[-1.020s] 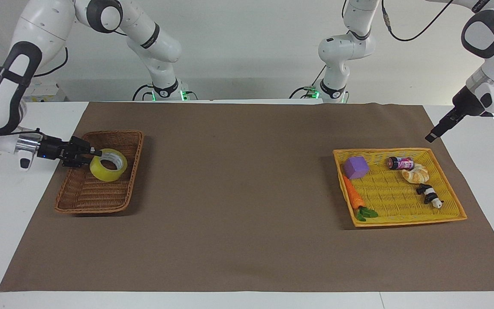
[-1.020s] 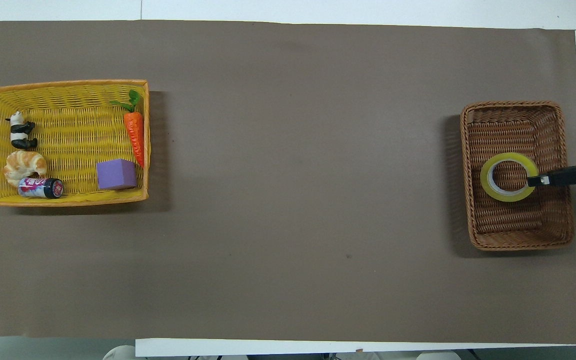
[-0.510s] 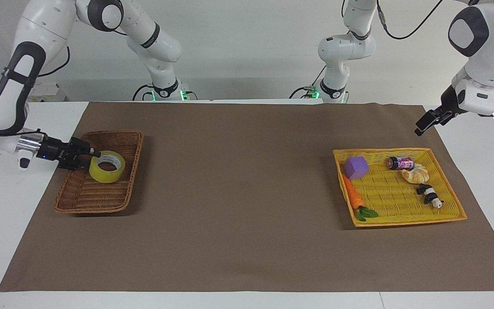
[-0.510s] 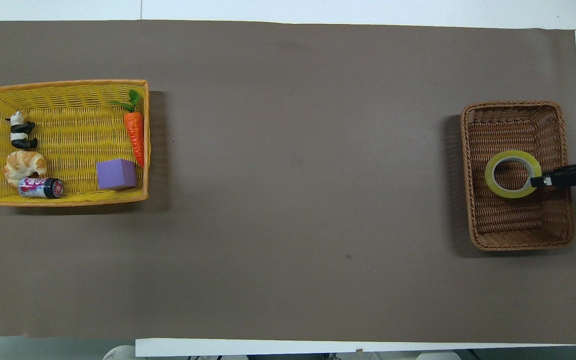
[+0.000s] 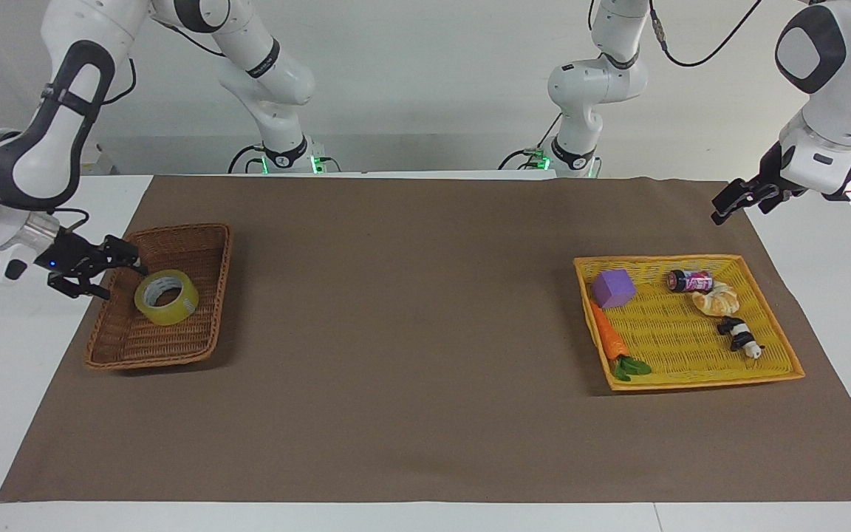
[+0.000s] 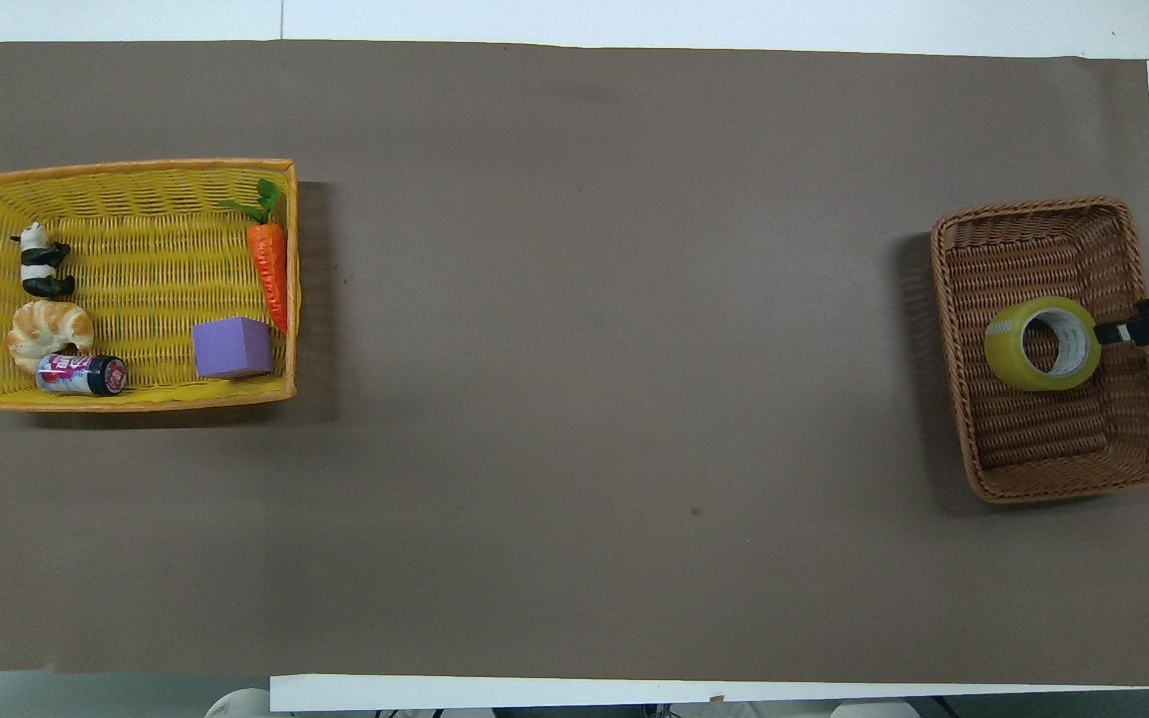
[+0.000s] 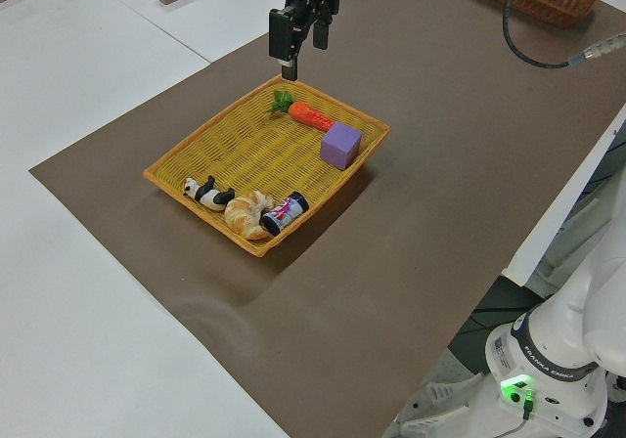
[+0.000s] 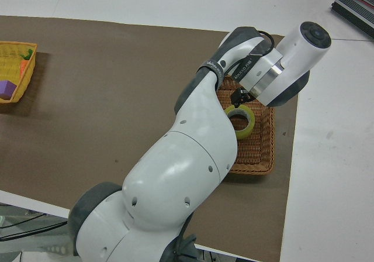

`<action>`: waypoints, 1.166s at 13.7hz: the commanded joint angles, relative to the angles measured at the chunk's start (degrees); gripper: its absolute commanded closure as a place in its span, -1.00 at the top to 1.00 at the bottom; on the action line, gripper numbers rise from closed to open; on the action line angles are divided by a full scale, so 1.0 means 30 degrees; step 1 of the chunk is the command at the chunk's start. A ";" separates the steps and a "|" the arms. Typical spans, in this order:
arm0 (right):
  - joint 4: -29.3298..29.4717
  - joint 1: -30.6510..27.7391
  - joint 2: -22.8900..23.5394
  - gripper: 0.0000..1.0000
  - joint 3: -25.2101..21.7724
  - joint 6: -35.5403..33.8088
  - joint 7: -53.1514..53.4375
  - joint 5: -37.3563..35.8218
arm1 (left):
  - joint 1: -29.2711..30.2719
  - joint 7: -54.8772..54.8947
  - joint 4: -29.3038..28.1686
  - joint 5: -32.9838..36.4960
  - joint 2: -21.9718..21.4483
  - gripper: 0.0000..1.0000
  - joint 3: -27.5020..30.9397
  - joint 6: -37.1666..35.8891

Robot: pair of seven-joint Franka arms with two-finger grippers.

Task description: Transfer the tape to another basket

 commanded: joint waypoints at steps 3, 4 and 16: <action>-0.0138 0.1329 -0.2707 1.00 0.0172 -0.0329 0.4930 -0.3848 | -0.0080 0.0588 0.0219 0.0043 -0.0236 1.00 -0.0335 -0.0437; -0.0022 0.1710 -0.3089 1.00 0.0172 -0.0825 0.6337 -0.4379 | -0.0051 0.0647 0.0219 0.0130 -0.0323 1.00 -0.0858 -0.0320; 0.3879 0.3264 -0.4703 1.00 0.0991 -0.7246 1.4056 -0.5144 | 0.0154 0.0560 -0.1158 0.0014 -0.0763 1.00 -0.1186 0.1116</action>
